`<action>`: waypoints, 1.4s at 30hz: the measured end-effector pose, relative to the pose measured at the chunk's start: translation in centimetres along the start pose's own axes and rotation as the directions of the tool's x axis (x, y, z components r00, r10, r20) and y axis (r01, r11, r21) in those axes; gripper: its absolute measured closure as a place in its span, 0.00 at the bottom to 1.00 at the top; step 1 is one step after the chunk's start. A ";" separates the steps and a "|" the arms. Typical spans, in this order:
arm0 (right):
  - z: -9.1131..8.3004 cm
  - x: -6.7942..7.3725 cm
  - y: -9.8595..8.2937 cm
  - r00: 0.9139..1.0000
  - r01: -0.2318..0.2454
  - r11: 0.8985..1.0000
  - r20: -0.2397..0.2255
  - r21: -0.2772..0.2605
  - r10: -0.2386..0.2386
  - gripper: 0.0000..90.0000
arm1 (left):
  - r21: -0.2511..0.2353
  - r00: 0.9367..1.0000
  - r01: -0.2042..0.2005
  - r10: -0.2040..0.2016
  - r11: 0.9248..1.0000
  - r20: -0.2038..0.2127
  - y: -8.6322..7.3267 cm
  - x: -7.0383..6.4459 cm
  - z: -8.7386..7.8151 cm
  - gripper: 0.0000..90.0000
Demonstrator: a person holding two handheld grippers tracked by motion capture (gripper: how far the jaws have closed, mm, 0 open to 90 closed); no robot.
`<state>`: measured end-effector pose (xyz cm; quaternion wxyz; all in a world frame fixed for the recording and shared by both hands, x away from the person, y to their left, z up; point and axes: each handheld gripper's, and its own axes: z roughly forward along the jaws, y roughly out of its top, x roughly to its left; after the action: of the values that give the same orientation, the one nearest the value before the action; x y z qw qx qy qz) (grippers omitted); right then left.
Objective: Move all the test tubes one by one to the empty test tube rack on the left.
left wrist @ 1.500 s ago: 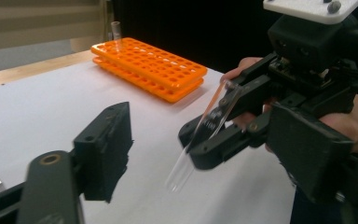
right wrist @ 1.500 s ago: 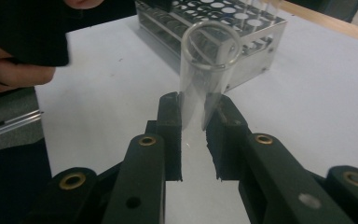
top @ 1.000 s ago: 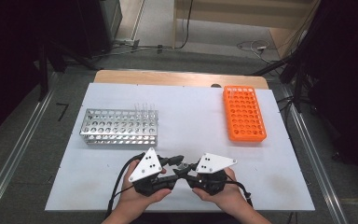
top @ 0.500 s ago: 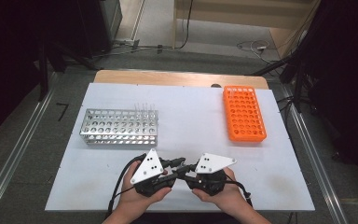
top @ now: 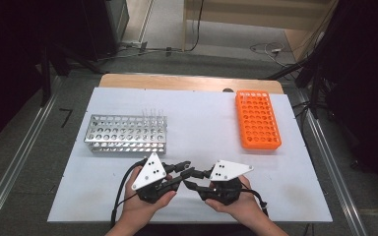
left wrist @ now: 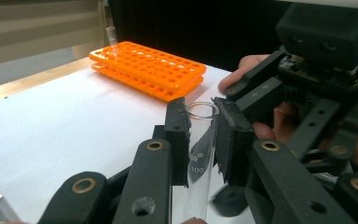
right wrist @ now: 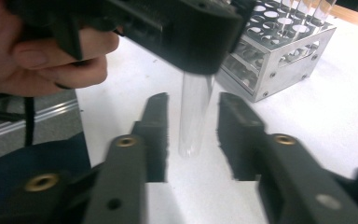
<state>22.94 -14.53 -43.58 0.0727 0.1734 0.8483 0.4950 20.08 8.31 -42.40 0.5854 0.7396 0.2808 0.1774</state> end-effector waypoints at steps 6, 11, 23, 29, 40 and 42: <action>-1.5 -0.8 -0.3 0.999 -0.016 0.999 0.028 -0.032 0.016 0.25 | -0.006 0.999 0.019 -0.019 1.000 -0.031 0.2 1.3 -0.9 0.84; -2.9 -1.6 -0.9 0.998 -0.039 0.998 0.052 -0.055 0.042 0.06 | -0.016 0.998 0.038 -0.039 0.999 -0.056 0.4 2.4 -1.5 0.84; -6.1 -3.5 -3.1 0.989 -0.081 0.994 0.122 -0.071 0.089 0.00 | -0.015 0.992 0.043 -0.045 0.999 -0.114 1.3 4.8 -2.5 0.84; -7.6 -4.3 -4.3 0.980 -0.103 0.992 0.162 -0.070 0.113 0.00 | -0.026 0.987 0.044 -0.048 0.999 -0.153 1.8 6.3 -3.0 0.84; -10.5 -5.7 -6.6 0.961 -0.139 0.988 0.229 -0.071 0.152 0.00 | -0.028 0.971 0.057 -0.062 0.998 -0.233 2.6 9.5 -4.0 0.84; -10.9 -5.9 -7.0 0.958 -0.146 0.987 0.238 -0.073 0.159 0.00 | -0.035 0.966 0.060 -0.067 0.998 -0.251 2.8 10.1 -4.2 0.84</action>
<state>23.64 -28.73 -44.49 0.1426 0.2956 0.8032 0.4971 26.09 17.39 -39.35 0.5604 0.6937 0.3740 0.2547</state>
